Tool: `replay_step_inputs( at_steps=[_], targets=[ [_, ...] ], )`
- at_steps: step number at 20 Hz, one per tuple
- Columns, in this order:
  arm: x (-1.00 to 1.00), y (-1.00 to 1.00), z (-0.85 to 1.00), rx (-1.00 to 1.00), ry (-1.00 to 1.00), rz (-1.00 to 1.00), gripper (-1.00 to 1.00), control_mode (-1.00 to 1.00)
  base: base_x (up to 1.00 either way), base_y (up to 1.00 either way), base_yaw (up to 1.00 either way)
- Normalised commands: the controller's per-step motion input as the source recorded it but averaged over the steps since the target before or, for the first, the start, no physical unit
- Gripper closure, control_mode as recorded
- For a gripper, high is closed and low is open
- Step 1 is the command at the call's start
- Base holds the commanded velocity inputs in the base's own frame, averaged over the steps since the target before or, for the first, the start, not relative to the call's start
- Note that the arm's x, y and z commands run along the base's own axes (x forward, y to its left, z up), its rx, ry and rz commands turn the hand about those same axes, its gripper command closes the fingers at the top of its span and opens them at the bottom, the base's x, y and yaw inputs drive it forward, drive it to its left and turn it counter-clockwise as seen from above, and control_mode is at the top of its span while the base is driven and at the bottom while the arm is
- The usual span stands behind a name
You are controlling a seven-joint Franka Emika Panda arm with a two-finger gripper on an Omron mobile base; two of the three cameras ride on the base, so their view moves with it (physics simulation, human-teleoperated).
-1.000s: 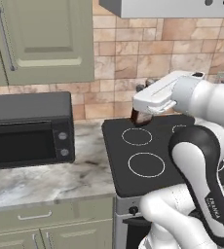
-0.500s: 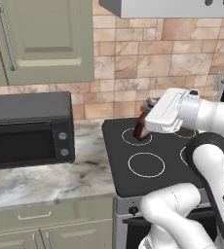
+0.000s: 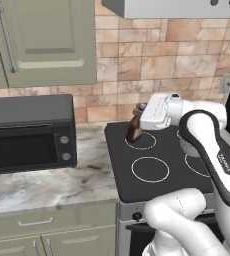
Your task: Collect the turmeric, ketchup, and shaker from the cabinet and place them next to the stove.
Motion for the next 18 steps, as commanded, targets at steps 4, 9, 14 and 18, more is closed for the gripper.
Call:
replay_step_inputs(
  at_steps=[4,9,14,18],
  targets=[
    [0.65,0.0,-0.38,0.0,0.0,0.16,1.0,-1.0,0.0,0.0,0.0],
    [0.52,0.01,-0.37,-0.03,0.0,0.12,1.0,-1.0,0.0,0.0,0.0],
    [0.52,0.2,-0.45,-0.13,0.02,0.07,1.0,-1.0,0.0,0.0,0.0],
    [0.66,0.25,-0.5,-0.2,0.12,0.08,1.0,-1.0,0.0,0.0,0.0]
  ],
)
